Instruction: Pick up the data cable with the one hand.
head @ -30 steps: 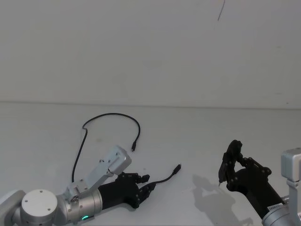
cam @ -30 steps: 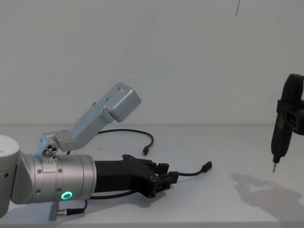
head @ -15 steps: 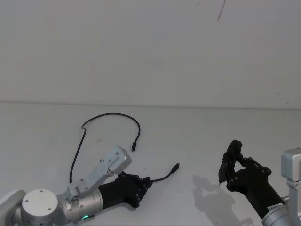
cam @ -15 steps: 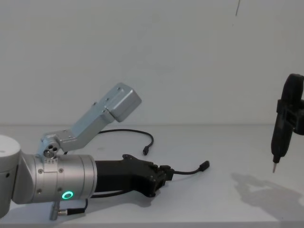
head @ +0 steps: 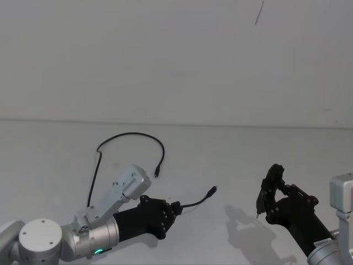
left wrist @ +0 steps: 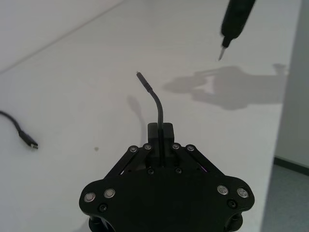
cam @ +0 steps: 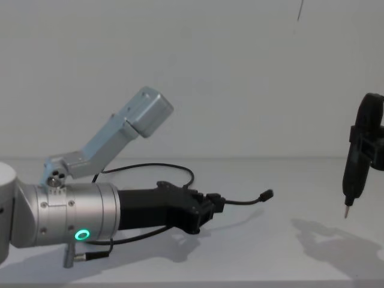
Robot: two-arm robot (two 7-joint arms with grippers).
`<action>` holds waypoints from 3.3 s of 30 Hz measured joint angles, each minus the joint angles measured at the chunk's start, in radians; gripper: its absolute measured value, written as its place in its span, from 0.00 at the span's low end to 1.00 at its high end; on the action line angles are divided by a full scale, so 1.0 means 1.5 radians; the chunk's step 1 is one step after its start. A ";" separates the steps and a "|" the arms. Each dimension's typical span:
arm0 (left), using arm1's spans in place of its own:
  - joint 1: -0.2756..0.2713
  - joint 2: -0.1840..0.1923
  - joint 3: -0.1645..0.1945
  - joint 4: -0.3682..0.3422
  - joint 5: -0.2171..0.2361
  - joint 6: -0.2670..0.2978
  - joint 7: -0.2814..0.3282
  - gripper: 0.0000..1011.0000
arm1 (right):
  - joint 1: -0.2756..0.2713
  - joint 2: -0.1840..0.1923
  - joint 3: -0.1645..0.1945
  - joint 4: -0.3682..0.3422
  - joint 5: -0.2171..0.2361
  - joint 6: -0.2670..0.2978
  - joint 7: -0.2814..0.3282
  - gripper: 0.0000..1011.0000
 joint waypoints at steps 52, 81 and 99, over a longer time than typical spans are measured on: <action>0.080 0.142 -0.023 -0.211 -0.059 -0.012 -0.048 0.05 | 0.000 0.000 0.000 0.000 0.000 0.000 0.000 0.27; 0.080 0.140 -0.019 -0.212 -0.058 -0.014 -0.037 0.05 | 0.039 -0.050 0.010 -0.048 0.083 0.054 0.036 0.27; 0.080 0.140 -0.019 -0.211 -0.058 -0.015 -0.036 0.05 | 0.047 -0.061 0.009 -0.058 0.126 0.078 0.047 0.27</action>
